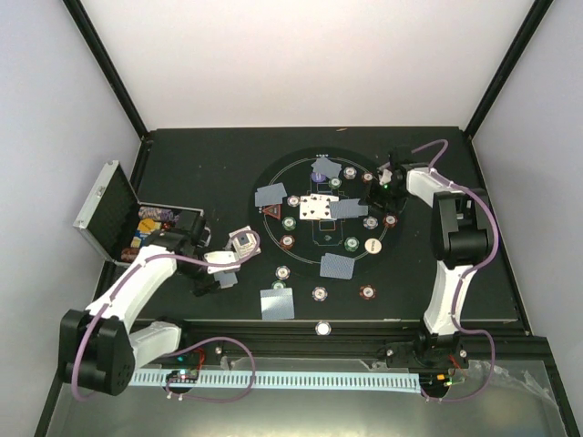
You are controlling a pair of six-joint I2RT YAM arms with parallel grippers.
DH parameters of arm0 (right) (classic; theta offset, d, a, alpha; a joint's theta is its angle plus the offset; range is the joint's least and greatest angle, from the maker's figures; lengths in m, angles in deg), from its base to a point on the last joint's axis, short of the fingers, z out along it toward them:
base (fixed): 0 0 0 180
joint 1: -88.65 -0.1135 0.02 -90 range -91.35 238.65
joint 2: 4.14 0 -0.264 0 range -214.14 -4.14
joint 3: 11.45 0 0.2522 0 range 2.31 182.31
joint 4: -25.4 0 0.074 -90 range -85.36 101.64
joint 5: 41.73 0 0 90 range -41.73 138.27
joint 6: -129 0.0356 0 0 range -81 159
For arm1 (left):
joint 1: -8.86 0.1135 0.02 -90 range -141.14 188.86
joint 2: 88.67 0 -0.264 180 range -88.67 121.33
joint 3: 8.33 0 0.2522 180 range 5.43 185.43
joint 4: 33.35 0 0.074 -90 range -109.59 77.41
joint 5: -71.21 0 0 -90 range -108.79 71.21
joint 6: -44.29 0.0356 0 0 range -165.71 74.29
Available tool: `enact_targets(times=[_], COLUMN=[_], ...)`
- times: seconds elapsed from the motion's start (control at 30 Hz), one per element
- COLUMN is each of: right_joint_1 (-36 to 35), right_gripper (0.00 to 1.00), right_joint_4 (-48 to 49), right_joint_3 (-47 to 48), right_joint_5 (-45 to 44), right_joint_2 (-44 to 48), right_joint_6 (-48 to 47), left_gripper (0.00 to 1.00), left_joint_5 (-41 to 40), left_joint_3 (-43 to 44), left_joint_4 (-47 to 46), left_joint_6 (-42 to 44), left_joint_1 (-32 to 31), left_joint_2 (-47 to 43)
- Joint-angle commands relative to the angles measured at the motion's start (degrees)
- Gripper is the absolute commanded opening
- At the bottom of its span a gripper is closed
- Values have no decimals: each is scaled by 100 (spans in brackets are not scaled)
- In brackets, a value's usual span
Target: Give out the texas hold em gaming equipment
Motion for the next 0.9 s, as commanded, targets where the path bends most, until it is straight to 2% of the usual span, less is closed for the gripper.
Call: enact_targets(times=[0.0,0.07,0.13,0.33,0.43,0.5,0.57,0.67,0.77,0.8,0.87], right_joint_1=[13,13,5,4,9,4,5,4,11,7,5], right_gripper=[43,52,57,70,73,74,76,84,96,100,100], right_joint_4=[-50,10,-11,-102,-129,-175,-243,-317,-413,-440,-502], right_joint_3=[92,-4,-42,-192,-307,-369,-424,-529,-624,-665,-715], right_joint_5=[-224,-258,-295,-347,-367,-379,-450,-723,-1032,-1122,-1251], right_joint_2=[162,346,520,1197,1550,1789,2022,2449,2742,2826,2986], right_joint_6=[58,123,126,132,141,127,102,36,-38,-62,-101], left_gripper=[2,2,2,9,14,22,36,67,91,97,99], left_joint_5=[-115,-28,-2,-16,-31,-31,-88,-133,-100,-96,-89], left_joint_3=[-97,-93,-102,-354,-476,-546,-600,-675,-731,-727,-727], left_joint_4=[-811,-909,-1065,-1597,-1876,-1969,-2050,-2073,-2018,-1959,-1790], left_joint_6=[70,55,14,-31,-104,-107,-100,-107,-87,-96,-86], left_joint_1=[28,11,-35,-200,-263,-302,-334,-336,-336,-336,-330], left_joint_2=[406,647,836,1073,1333,1419,1488,1446,1204,1153,932])
